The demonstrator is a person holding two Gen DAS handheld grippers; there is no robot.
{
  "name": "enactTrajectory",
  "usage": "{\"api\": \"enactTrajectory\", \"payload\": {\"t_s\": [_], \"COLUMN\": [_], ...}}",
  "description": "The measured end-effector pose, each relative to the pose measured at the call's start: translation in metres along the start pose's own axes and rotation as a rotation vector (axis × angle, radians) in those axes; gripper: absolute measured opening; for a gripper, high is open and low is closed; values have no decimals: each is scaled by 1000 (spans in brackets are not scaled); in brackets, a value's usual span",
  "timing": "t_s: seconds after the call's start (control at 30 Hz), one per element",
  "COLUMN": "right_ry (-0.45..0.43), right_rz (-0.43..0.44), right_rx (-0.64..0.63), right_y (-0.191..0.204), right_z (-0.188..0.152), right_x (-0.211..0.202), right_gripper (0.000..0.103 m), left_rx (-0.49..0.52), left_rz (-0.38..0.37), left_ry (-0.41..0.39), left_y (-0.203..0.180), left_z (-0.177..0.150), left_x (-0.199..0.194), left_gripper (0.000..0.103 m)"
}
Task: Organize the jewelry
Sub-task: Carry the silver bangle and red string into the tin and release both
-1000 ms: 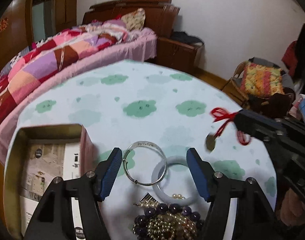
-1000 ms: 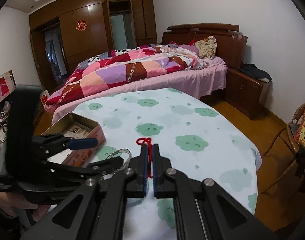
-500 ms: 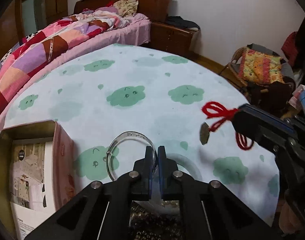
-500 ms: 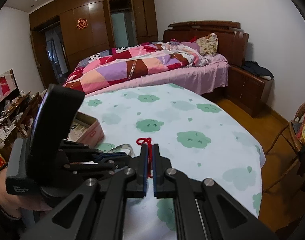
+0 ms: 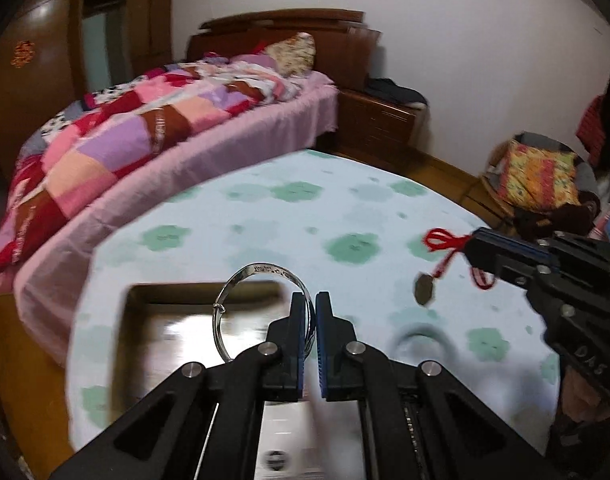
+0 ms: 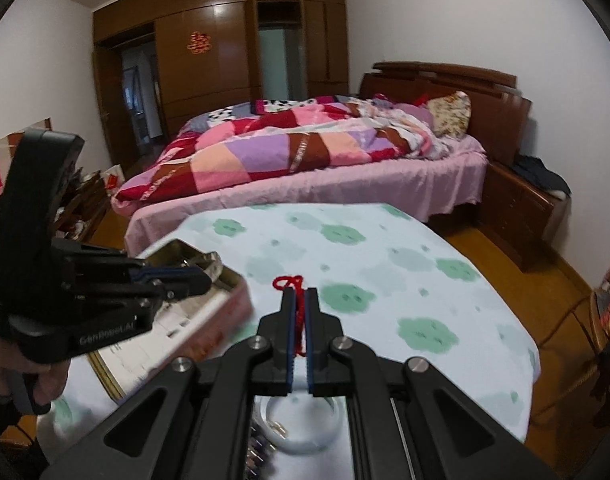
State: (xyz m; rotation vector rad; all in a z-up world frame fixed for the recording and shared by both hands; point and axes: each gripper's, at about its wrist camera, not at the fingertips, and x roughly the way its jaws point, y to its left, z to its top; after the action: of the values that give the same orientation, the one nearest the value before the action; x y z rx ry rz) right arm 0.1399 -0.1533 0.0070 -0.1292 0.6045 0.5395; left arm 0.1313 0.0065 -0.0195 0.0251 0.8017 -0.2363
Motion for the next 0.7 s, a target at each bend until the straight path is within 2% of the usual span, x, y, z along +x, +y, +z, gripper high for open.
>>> {"api": "enactTrajectory", "payload": {"t_s": [0.13, 0.37, 0.7], "right_ry": [5, 39, 120], "right_rz": [51, 134, 146], "right_rx": [-34, -48, -88], "right_y": [22, 49, 71], "right_z": [15, 32, 25], "right_x": [13, 43, 86], "right_gripper": [5, 5, 5], "left_rx": [-34, -61, -81], "left_rz": [49, 79, 94], "left_ry": [1, 27, 62], "left_y": [30, 56, 76], "left_z": [1, -3, -6], "left_x": [5, 21, 38], "left_gripper": [4, 4, 4]}}
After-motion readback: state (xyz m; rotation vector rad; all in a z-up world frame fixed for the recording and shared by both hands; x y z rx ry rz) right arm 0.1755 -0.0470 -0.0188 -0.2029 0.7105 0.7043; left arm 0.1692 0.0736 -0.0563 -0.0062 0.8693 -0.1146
